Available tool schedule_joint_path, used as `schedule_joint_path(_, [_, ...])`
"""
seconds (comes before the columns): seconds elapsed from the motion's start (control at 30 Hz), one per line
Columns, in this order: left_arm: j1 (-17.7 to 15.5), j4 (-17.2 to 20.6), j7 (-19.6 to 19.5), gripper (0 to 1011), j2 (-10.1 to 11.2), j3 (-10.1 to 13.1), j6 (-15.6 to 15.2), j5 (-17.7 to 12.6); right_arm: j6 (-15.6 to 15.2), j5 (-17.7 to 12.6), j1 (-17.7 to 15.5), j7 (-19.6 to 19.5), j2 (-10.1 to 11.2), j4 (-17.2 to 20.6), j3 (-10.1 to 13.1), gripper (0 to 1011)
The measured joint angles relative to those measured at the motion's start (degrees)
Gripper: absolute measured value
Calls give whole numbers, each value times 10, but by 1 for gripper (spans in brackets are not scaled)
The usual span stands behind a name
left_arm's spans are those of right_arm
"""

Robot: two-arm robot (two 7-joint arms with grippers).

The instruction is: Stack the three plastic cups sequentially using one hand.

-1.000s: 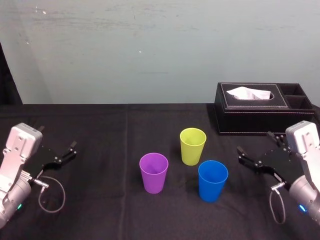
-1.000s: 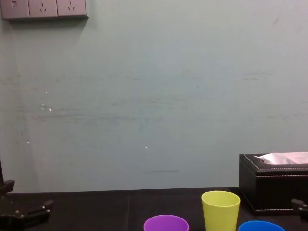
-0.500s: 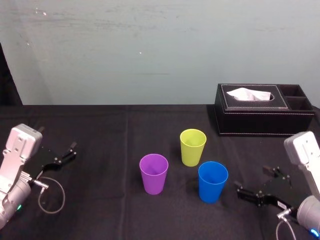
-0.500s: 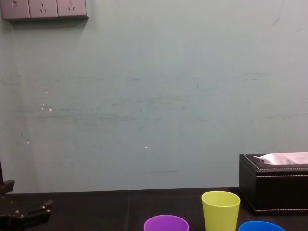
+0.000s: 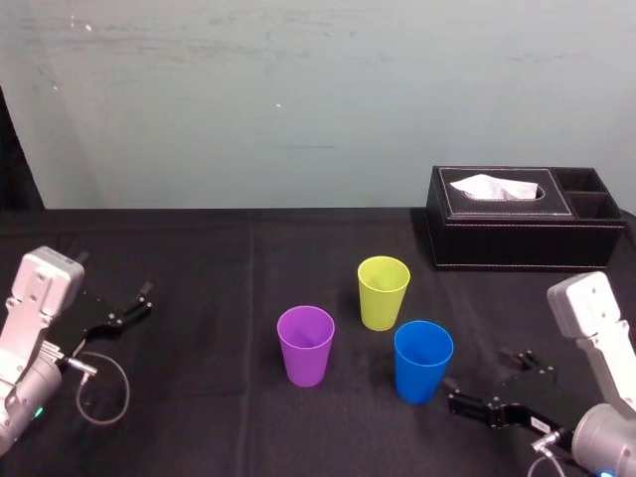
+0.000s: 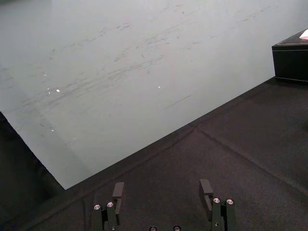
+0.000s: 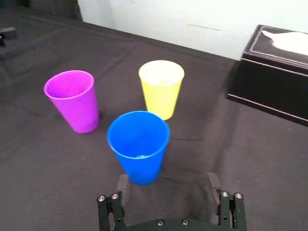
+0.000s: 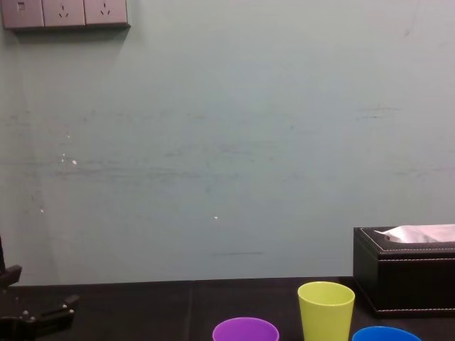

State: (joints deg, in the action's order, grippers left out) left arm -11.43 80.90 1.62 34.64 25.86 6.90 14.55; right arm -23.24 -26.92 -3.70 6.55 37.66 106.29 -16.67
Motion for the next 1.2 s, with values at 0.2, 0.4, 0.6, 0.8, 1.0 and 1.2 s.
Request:
schedule_joint_path(0.2, [0, 0, 0, 1000, 0, 0, 0, 0, -15, 6, 10, 11, -17, 0, -11, 1004])
schedule_joint_path(0.4, [0, 0, 0, 1000, 0, 0, 0, 0, -27, 16, 19, 19, -32, -3, -22, 1004])
schedule_joint_path(0.6, [0, 0, 0, 1000, 0, 0, 0, 0, -32, 30, 26, 18, -48, -12, -27, 1004])
schedule_joint_path(0.8, [0, 0, 0, 1000, 0, 0, 0, 0, -32, 47, 36, 15, -65, -28, -33, 1004])
schedule_joint_path(1.0, [0, 0, 0, 1000, 0, 0, 0, 0, -25, 62, 46, 13, -80, -45, -35, 1004])
schedule_joint_path(1.2, [0, 0, 0, 1000, 0, 0, 0, 0, -7, 78, 55, 13, -98, -67, -38, 1004])
